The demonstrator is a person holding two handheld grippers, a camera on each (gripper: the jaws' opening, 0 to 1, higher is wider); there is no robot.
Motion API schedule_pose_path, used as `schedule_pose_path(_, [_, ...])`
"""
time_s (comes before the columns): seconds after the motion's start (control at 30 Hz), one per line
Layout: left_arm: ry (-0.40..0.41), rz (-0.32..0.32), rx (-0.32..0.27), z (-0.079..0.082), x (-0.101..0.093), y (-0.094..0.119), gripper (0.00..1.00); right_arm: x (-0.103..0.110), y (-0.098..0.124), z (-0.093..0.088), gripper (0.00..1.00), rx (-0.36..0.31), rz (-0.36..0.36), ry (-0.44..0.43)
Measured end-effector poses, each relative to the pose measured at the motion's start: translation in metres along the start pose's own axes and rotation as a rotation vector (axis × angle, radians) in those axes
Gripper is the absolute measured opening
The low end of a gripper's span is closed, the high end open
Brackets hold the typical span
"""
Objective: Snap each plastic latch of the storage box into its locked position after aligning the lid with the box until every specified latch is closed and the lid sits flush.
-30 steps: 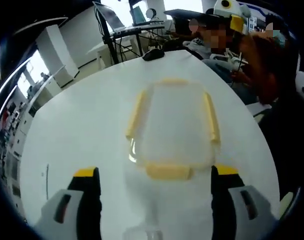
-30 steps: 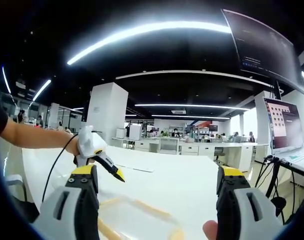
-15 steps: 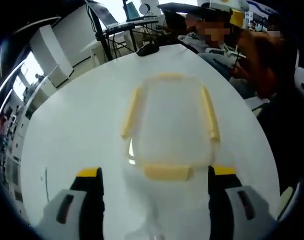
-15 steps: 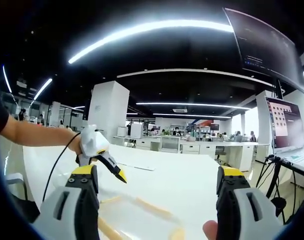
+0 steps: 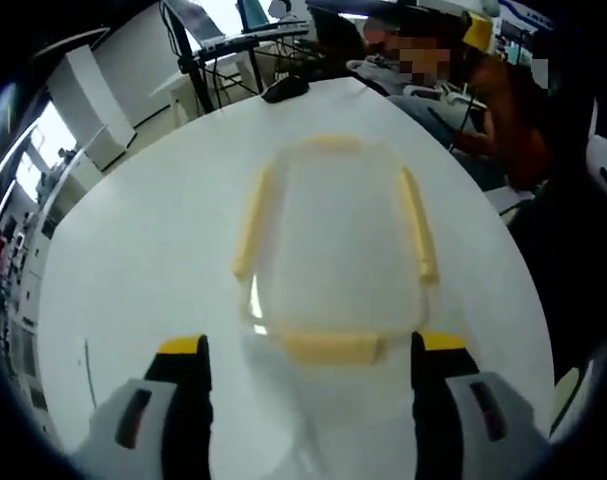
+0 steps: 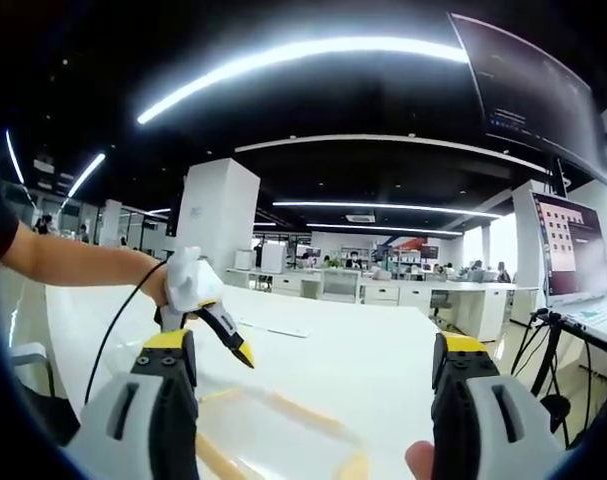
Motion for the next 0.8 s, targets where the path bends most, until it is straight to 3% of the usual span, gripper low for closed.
schedule_pose_path(0.8, [-0.077, -0.063, 0.089, 0.0022, -0.0036, -0.0091, 0.70, 0.0003, -0.0002, -0.0035, 0.98, 0.015, 0.004, 0.007])
Point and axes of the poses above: the point that each gripper's makers call its tool centre point, and the gripper's own axes: y roughly backward along the fingers, x roughly to its left, z roughly out of its top, the point moved 3 cm from there along y, roughly backward along the fingers, and after that the axes turned 4 degrees about -y, right-handed, at the moved point
